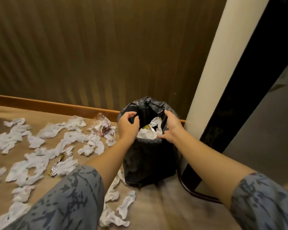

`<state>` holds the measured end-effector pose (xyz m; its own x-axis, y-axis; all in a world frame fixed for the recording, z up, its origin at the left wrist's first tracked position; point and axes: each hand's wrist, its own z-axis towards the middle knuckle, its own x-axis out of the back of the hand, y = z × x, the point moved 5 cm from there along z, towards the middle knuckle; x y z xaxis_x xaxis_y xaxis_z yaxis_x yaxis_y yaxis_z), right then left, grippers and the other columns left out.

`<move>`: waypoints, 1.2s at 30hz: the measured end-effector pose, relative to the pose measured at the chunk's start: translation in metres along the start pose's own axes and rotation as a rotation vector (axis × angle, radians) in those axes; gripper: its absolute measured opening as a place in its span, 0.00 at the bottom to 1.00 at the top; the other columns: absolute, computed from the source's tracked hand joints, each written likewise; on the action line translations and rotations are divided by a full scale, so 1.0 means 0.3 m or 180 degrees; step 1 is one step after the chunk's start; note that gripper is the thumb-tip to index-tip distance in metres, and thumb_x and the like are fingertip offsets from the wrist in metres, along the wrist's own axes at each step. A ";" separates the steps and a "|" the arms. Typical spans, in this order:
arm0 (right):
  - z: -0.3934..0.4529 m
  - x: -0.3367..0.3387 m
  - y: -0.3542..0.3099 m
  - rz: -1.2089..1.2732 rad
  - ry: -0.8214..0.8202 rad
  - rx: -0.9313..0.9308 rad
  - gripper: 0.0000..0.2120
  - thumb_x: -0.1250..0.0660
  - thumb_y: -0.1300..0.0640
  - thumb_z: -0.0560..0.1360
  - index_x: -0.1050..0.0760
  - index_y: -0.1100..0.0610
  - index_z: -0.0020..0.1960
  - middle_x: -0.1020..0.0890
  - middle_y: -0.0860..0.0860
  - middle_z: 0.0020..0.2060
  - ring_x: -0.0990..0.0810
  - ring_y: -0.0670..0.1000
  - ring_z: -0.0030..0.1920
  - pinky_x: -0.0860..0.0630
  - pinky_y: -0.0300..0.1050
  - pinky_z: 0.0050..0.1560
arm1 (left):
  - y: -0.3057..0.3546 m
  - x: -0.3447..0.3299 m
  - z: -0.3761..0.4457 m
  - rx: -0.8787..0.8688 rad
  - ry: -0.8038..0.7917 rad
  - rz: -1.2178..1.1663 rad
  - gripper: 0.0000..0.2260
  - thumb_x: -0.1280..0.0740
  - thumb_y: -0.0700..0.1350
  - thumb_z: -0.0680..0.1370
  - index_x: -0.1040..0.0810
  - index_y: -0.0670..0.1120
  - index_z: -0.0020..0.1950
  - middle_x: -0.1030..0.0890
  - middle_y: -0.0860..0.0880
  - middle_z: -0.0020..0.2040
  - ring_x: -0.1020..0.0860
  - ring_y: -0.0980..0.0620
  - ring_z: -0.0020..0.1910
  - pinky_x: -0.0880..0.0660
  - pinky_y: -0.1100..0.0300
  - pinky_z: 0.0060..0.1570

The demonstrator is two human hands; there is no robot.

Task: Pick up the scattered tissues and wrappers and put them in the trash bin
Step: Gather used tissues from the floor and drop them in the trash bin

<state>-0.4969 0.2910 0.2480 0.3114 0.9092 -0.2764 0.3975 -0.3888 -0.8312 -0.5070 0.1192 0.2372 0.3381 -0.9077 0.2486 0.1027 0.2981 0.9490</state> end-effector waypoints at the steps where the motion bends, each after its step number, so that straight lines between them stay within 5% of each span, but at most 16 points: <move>1: -0.001 -0.010 0.034 -0.0301 0.0099 0.0184 0.26 0.37 0.50 0.80 0.40 0.52 0.75 0.30 0.52 0.66 0.33 0.59 0.69 0.31 0.66 0.65 | -0.026 0.036 -0.018 -0.0019 0.0008 -0.0011 0.08 0.33 0.42 0.77 0.21 0.46 0.55 0.20 0.52 0.51 0.22 0.53 0.54 0.29 0.62 0.50; 4: -0.033 -0.009 0.015 -0.1441 0.0319 0.1546 0.16 0.36 0.56 0.79 0.30 0.55 0.66 0.23 0.50 0.52 0.23 0.49 0.51 0.22 0.45 0.54 | -0.026 0.081 -0.045 -0.0277 -0.0065 -0.0060 0.07 0.34 0.40 0.77 0.21 0.48 0.54 0.19 0.51 0.50 0.22 0.55 0.51 0.27 0.66 0.49; 6: -0.119 -0.076 0.060 -0.1969 0.0131 0.2466 0.09 0.36 0.58 0.79 0.26 0.55 0.59 0.21 0.48 0.45 0.22 0.42 0.43 0.25 0.31 0.42 | -0.069 0.154 -0.074 -0.0312 0.0009 0.0050 0.07 0.33 0.40 0.77 0.21 0.47 0.53 0.19 0.52 0.49 0.22 0.56 0.49 0.26 0.67 0.49; 10: -0.217 -0.210 0.262 -0.2829 -0.0871 0.3315 0.03 0.35 0.58 0.78 0.23 0.55 0.51 0.20 0.46 0.39 0.21 0.43 0.38 0.25 0.38 0.40 | -0.252 0.284 -0.178 -0.0042 0.0049 0.0328 0.05 0.33 0.41 0.77 0.21 0.47 0.52 0.19 0.53 0.47 0.21 0.56 0.48 0.26 0.68 0.46; 15: -0.198 -0.218 0.629 -0.3713 -0.1469 0.2844 0.05 0.34 0.49 0.77 0.23 0.50 0.46 0.19 0.47 0.36 0.22 0.46 0.37 0.23 0.51 0.41 | -0.554 0.451 -0.379 0.0388 0.0082 0.0992 0.06 0.32 0.42 0.76 0.21 0.50 0.51 0.19 0.53 0.48 0.22 0.51 0.52 0.25 0.54 0.54; 19: -0.128 -0.097 0.886 -0.4619 -0.1094 0.2048 0.21 0.38 0.33 0.73 0.25 0.46 0.57 0.22 0.46 0.54 0.27 0.50 0.60 0.36 0.53 0.67 | -0.754 0.612 -0.601 0.0658 0.0285 0.2080 0.10 0.29 0.50 0.74 0.20 0.51 0.53 0.21 0.45 0.57 0.27 0.42 0.61 0.35 0.45 0.65; 22: -0.094 -0.012 1.021 -0.5015 -0.1064 0.1289 0.39 0.42 0.23 0.66 0.38 0.41 0.71 0.42 0.53 0.75 0.51 0.58 0.76 0.57 0.62 0.73 | -0.881 0.688 -0.745 0.1051 -0.0120 0.2709 0.31 0.31 0.67 0.69 0.30 0.56 0.69 0.39 0.46 0.76 0.47 0.44 0.77 0.53 0.46 0.73; 24: -0.077 0.011 1.079 -0.4912 -0.1022 0.1097 0.47 0.44 0.20 0.63 0.45 0.41 0.76 0.55 0.55 0.78 0.62 0.59 0.77 0.60 0.63 0.74 | -0.942 0.722 -0.798 0.1037 -0.0337 0.2904 0.41 0.35 0.74 0.65 0.40 0.59 0.75 0.52 0.49 0.79 0.58 0.45 0.78 0.57 0.45 0.73; 26: -0.074 0.005 1.118 -0.4872 -0.1101 0.1176 0.49 0.45 0.19 0.62 0.50 0.40 0.77 0.61 0.56 0.78 0.66 0.59 0.76 0.61 0.60 0.75 | -0.978 0.737 -0.816 0.1044 -0.0380 0.2907 0.43 0.38 0.76 0.65 0.41 0.60 0.75 0.54 0.49 0.80 0.58 0.45 0.78 0.55 0.45 0.73; 29: -0.087 -0.034 1.158 -0.4761 -0.1352 0.1535 0.49 0.44 0.20 0.65 0.54 0.40 0.78 0.66 0.52 0.77 0.71 0.54 0.76 0.65 0.56 0.76 | -0.993 0.719 -0.816 0.0922 -0.0272 0.2496 0.35 0.36 0.72 0.67 0.29 0.55 0.68 0.42 0.50 0.77 0.48 0.48 0.77 0.43 0.47 0.73; 32: -0.091 -0.078 1.199 -0.4917 -0.1585 0.1771 0.44 0.45 0.23 0.68 0.52 0.42 0.78 0.64 0.48 0.77 0.70 0.52 0.76 0.67 0.53 0.75 | -0.973 0.681 -0.821 0.0625 -0.0101 0.1929 0.22 0.30 0.62 0.71 0.22 0.49 0.57 0.29 0.49 0.64 0.33 0.52 0.66 0.30 0.55 0.62; 36: -0.119 -0.098 1.251 -0.4440 -0.1816 0.2247 0.21 0.40 0.38 0.77 0.28 0.50 0.64 0.39 0.49 0.76 0.49 0.52 0.78 0.47 0.52 0.77 | -0.977 0.657 -0.856 0.0639 0.0054 0.1763 0.14 0.37 0.50 0.68 0.21 0.41 0.45 0.25 0.49 0.44 0.30 0.56 0.44 0.29 0.62 0.40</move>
<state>-0.3260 0.1130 -0.0386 -0.3218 0.4734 0.8200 -0.4112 0.7102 -0.5714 -0.2303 -0.0713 -0.0417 0.3058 -0.6273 0.7162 -0.2721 0.6633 0.6971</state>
